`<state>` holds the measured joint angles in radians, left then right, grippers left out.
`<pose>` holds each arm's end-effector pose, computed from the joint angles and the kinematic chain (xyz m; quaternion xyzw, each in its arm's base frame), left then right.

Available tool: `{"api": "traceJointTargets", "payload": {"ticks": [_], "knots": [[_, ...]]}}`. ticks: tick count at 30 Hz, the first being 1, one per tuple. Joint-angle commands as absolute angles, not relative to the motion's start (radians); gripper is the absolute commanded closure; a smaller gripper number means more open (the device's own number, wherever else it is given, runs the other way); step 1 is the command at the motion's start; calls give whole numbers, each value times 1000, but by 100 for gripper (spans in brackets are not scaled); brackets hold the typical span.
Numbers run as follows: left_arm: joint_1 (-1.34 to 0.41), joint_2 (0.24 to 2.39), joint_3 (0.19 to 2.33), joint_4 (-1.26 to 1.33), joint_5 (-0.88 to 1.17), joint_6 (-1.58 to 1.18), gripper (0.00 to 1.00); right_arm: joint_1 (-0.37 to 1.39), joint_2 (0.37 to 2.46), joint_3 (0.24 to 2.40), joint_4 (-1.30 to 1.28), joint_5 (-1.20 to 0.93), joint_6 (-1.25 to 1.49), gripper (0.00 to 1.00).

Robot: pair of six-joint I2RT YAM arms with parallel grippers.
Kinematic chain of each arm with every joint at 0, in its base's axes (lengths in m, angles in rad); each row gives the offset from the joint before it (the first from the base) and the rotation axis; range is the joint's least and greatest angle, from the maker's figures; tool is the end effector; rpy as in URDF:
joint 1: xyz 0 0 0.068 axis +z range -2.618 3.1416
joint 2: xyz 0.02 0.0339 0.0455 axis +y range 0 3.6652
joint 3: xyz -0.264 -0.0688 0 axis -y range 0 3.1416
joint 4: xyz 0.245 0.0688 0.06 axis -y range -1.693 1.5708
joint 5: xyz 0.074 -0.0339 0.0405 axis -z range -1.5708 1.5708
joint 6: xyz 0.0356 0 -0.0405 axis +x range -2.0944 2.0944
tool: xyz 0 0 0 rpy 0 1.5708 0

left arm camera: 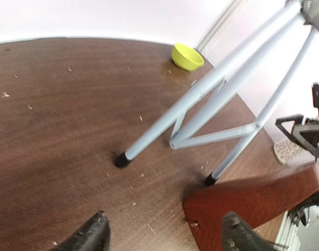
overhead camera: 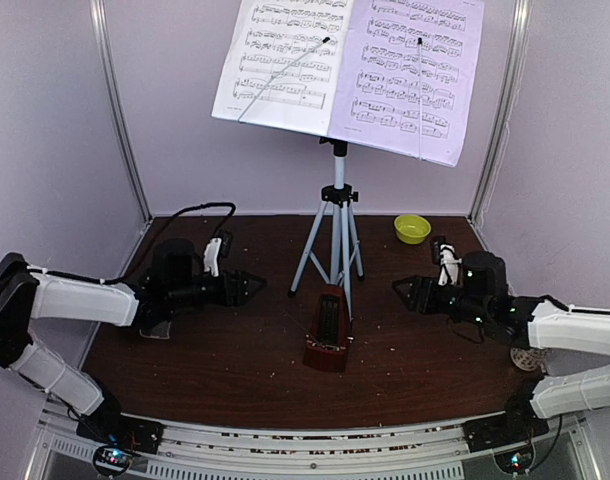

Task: Set up the instrument practice props

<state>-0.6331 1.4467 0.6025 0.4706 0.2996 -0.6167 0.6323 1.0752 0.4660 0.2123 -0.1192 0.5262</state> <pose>0.2320 -0.1833 0.1928 0.0908 0.8162 -0.4259 0.3798 0.1835 0.1397 0.2125 -0.0770 0.8282 0.3441 0.4355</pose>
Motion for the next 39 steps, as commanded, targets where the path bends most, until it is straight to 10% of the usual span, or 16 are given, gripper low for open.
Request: {"api": "traceJointTargets", "payload": {"ticks": [1, 7, 39], "knots": [[-606, 1305, 731, 125, 169, -446, 15, 580, 930, 503, 46, -109, 445, 21], [-556, 1201, 889, -187, 22, -381, 2, 529, 768, 588, -139, -88, 377, 0], [-545, 1019, 744, -363, -211, -586, 2, 515, 594, 360, -54, -86, 447, 0]]}}
